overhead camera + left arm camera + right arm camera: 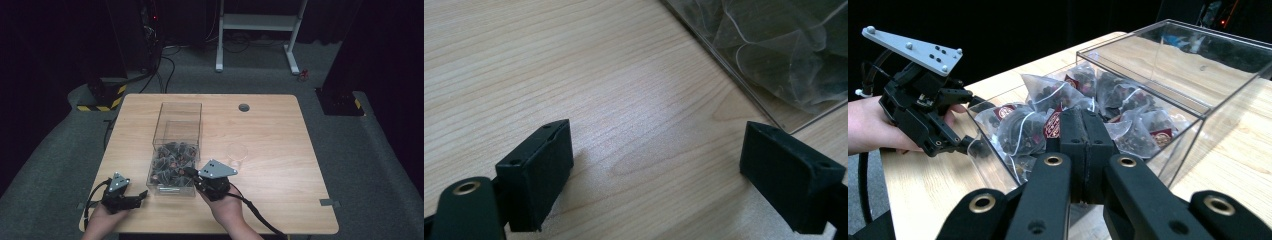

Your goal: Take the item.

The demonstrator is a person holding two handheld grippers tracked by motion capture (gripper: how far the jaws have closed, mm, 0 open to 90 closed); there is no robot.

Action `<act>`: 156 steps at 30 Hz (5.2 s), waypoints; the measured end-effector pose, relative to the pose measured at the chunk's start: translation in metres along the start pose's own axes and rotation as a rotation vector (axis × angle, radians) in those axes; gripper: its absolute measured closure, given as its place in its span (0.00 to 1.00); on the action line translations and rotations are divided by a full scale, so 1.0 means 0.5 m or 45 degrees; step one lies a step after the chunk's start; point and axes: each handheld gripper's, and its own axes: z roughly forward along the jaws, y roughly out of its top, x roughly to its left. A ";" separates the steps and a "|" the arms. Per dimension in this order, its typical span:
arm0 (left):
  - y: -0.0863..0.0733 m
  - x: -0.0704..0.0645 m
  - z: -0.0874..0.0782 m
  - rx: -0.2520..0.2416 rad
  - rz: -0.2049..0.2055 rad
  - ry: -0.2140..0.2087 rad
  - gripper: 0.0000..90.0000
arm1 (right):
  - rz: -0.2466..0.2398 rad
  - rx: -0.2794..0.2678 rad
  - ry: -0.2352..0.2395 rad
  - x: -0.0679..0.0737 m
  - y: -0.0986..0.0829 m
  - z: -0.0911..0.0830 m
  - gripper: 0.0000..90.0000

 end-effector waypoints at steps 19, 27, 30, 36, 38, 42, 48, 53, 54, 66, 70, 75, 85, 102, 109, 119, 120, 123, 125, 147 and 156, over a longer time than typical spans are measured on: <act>0.000 0.000 0.000 0.000 0.000 0.000 0.16 | 0.024 -0.011 -0.060 -0.033 -0.026 -0.040 1.00; 0.000 0.000 0.000 0.000 0.000 0.000 0.16 | 0.036 -0.013 -0.078 -0.043 -0.038 -0.049 1.00; 0.000 0.000 0.000 0.000 0.001 0.000 0.16 | 0.038 -0.012 -0.084 -0.045 -0.039 -0.052 1.00; 0.000 0.000 0.000 0.000 0.000 0.000 0.16 | 0.040 -0.009 -0.103 -0.053 -0.043 -0.060 1.00; 0.000 0.000 0.000 0.000 0.000 0.000 0.16 | 0.040 -0.008 -0.108 -0.056 -0.044 -0.063 1.00; 0.000 0.000 0.000 0.000 0.001 0.000 0.16 | 0.045 -0.006 -0.122 -0.063 -0.045 -0.070 1.00; 0.000 0.000 0.000 0.000 0.000 0.000 0.16 | 0.046 -0.008 -0.144 -0.075 -0.045 -0.081 1.00; 0.000 0.000 0.000 0.000 0.000 0.000 0.16 | 0.055 -0.011 -0.156 -0.088 -0.046 -0.090 1.00; 0.000 0.000 0.000 0.000 0.000 0.000 0.16 | 0.056 -0.011 -0.161 -0.091 -0.046 -0.092 1.00; 0.000 0.000 0.000 0.000 0.000 0.000 0.16 | 0.084 -0.002 -0.220 -0.127 -0.051 -0.110 1.00; 0.000 0.000 0.000 0.000 0.000 0.000 0.16 | 0.085 -0.005 -0.244 -0.138 -0.051 -0.115 1.00; 0.000 0.000 0.000 0.000 0.000 0.000 0.16 | 0.078 -0.003 -0.268 -0.151 -0.049 -0.120 1.00; 0.000 0.000 0.000 0.000 0.000 0.000 0.16 | 0.088 -0.015 -0.322 -0.176 -0.047 -0.129 1.00; 0.000 0.000 0.000 0.000 0.000 0.000 0.16 | 0.086 0.000 -0.389 -0.209 -0.039 -0.119 1.00; 0.000 0.000 0.000 0.000 0.000 0.000 0.16 | 0.084 0.015 -0.417 -0.223 -0.037 -0.113 1.00; 0.000 0.000 0.000 0.000 0.000 0.000 0.16 | 0.098 0.054 -0.448 -0.239 -0.045 -0.103 1.00; 0.000 0.000 0.000 0.000 0.000 0.000 0.16 | 0.097 0.058 -0.451 -0.240 -0.047 -0.101 1.00; 0.000 0.000 0.000 0.000 0.000 0.000 0.16 | 0.098 0.073 -0.450 -0.242 -0.051 -0.098 1.00; 0.000 0.000 0.000 -0.001 0.002 0.000 0.16 | 0.095 0.088 -0.451 -0.242 -0.057 -0.093 1.00; 0.000 0.000 0.000 0.000 -0.001 0.000 0.16 | 0.109 0.164 -0.450 -0.244 -0.078 -0.063 0.99; 0.000 0.000 0.000 0.000 0.000 0.000 0.16 | 0.106 0.146 -0.448 -0.246 -0.074 -0.067 0.94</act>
